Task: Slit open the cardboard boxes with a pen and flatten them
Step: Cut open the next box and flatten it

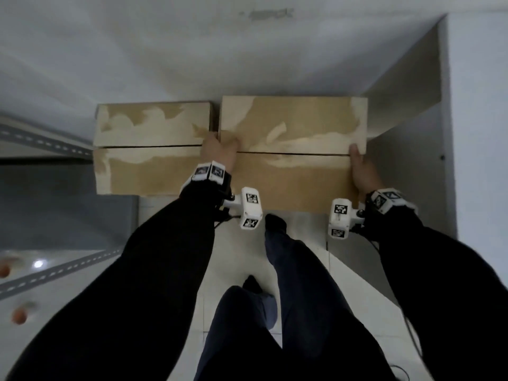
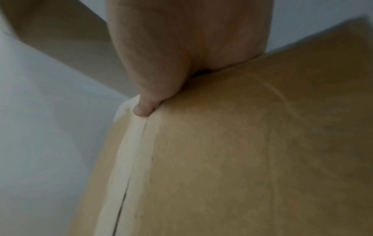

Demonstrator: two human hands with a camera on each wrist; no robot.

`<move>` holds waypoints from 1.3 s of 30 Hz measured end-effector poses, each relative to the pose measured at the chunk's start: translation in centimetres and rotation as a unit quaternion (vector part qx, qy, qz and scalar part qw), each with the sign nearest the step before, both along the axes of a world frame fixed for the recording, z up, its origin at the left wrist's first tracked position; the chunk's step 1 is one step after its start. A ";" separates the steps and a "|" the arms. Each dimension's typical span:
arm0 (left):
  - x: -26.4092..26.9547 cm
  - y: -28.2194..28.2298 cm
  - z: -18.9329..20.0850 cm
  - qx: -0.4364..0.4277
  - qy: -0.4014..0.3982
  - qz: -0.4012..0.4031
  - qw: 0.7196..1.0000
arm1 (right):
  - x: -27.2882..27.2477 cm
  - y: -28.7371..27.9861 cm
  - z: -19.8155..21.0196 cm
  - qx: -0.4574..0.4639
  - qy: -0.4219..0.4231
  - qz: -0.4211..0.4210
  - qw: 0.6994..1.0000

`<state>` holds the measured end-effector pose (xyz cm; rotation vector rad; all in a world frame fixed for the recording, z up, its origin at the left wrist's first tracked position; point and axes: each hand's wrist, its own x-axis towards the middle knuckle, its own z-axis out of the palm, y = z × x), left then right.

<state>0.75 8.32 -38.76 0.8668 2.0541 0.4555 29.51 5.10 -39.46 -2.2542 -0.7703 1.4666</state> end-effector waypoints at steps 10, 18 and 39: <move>-2.9 -16.3 18.2 0.239 0.085 -0.059 0.966 | -1.6 -13.7 18.6 0.166 0.075 0.012 0.983; 0.1 -25.7 28.0 0.331 0.023 -0.083 0.940 | 0.1 -24.9 28.5 0.287 0.059 -0.047 0.955; 40.0 -25.0 27.4 0.305 -0.058 -0.169 0.935 | 39.6 -29.9 30.3 0.239 -0.060 -0.093 0.965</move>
